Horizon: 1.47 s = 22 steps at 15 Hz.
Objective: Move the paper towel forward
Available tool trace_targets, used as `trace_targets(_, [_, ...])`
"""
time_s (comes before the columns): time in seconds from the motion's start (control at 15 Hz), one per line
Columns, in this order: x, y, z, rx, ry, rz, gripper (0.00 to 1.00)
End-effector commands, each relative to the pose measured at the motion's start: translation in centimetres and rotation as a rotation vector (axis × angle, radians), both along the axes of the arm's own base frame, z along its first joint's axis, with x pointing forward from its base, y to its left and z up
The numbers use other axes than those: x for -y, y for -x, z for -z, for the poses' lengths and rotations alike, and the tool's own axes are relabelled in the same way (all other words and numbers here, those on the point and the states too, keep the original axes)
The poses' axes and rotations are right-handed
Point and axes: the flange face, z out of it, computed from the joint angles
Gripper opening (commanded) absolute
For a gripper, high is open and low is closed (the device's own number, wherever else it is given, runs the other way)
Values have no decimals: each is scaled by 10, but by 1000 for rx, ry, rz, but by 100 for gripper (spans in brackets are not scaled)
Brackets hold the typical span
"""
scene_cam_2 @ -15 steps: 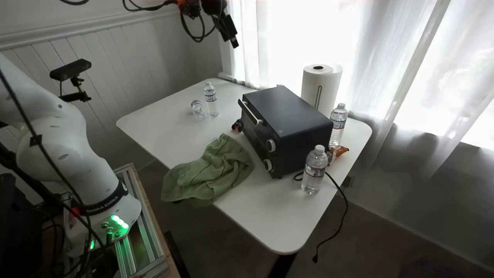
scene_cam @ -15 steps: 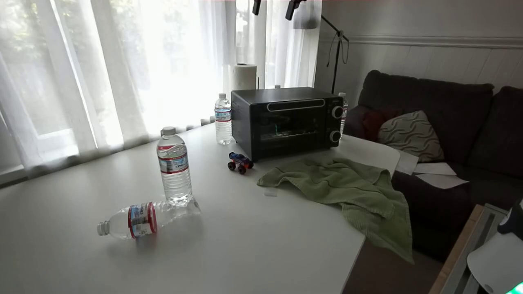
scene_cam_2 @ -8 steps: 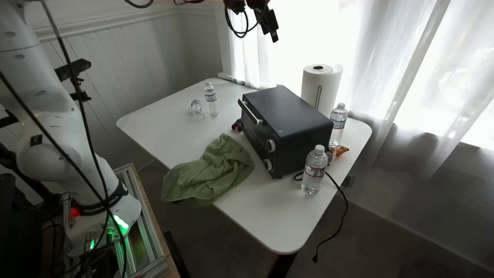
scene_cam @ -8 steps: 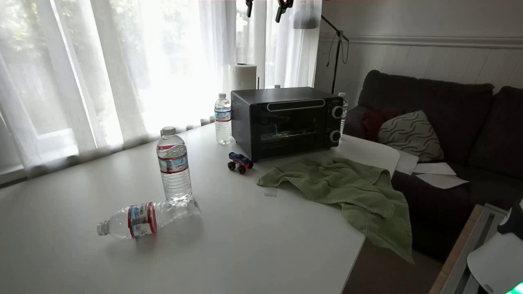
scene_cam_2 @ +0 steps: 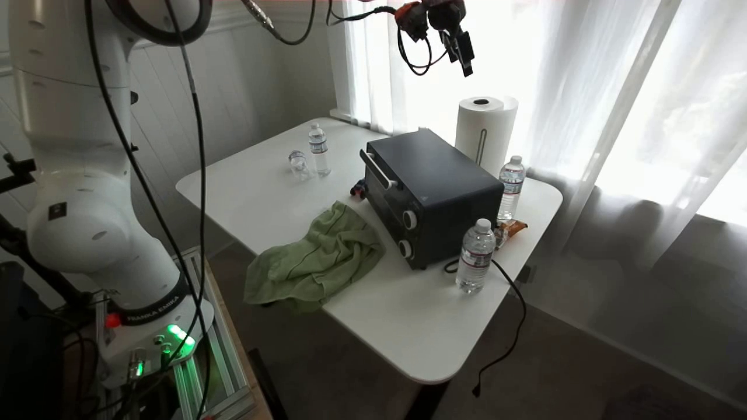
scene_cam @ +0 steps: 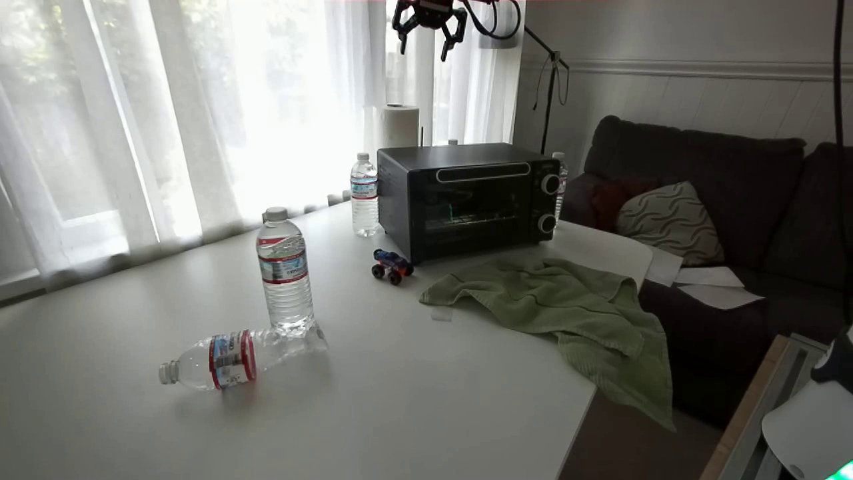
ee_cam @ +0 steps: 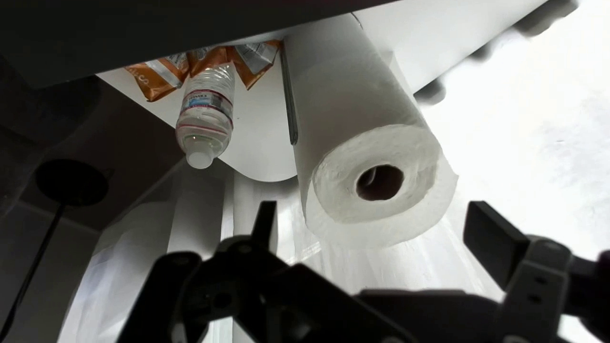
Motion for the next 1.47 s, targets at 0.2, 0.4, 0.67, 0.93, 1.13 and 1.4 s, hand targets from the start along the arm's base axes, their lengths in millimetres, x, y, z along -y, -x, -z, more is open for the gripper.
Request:
trace_targets(0.2, [-5, -3, -6, 13, -2, -1, 100])
trace_targets(0.4, [12, -17, 20, -16, -29, 32, 100])
trace_targets(0.67, [38, -34, 66, -58, -53, 99, 100])
trace_targets(0.93, [54, -45, 106, -111, -33, 149, 100])
trace_targets(1.13, [63, -50, 127, -139, -30, 175, 100])
trace_targets(1.4, [69, -55, 143, -175, -36, 207, 100])
